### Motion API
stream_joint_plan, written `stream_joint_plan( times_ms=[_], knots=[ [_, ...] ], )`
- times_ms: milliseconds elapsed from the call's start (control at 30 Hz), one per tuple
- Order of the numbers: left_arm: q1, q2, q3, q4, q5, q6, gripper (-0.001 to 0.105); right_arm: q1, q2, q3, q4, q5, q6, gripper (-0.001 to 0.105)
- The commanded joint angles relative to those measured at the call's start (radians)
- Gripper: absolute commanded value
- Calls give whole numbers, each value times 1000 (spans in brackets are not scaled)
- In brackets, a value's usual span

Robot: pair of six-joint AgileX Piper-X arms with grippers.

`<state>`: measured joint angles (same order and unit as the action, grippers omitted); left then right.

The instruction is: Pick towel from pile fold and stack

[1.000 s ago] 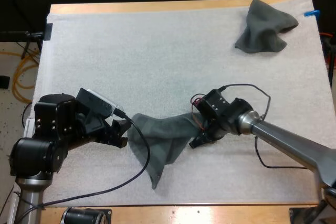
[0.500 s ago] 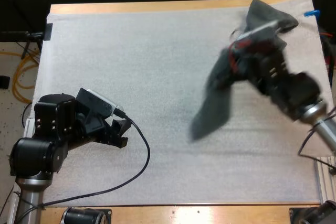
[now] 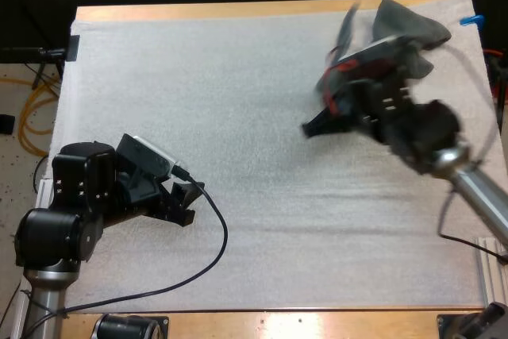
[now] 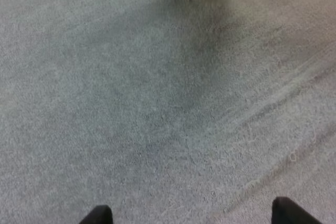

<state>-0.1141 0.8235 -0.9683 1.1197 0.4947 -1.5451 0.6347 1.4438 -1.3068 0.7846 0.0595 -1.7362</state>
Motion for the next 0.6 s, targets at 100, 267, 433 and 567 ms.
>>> stream_joint_plan(
  times_ms=[100,267,433,567],
  knots=[
    [2,-2,-3,4,10,1,59,95,125,6,-19,-176,15,45],
    [2,-2,-3,4,8,1,59,201,174,6,-40,-208,5,72],
    [2,-2,-3,4,-6,2,59,225,167,6,-40,-77,-11,71],
    [2,-2,-3,4,-11,10,59,152,167,6,-40,-50,-32,71]
  ],
)
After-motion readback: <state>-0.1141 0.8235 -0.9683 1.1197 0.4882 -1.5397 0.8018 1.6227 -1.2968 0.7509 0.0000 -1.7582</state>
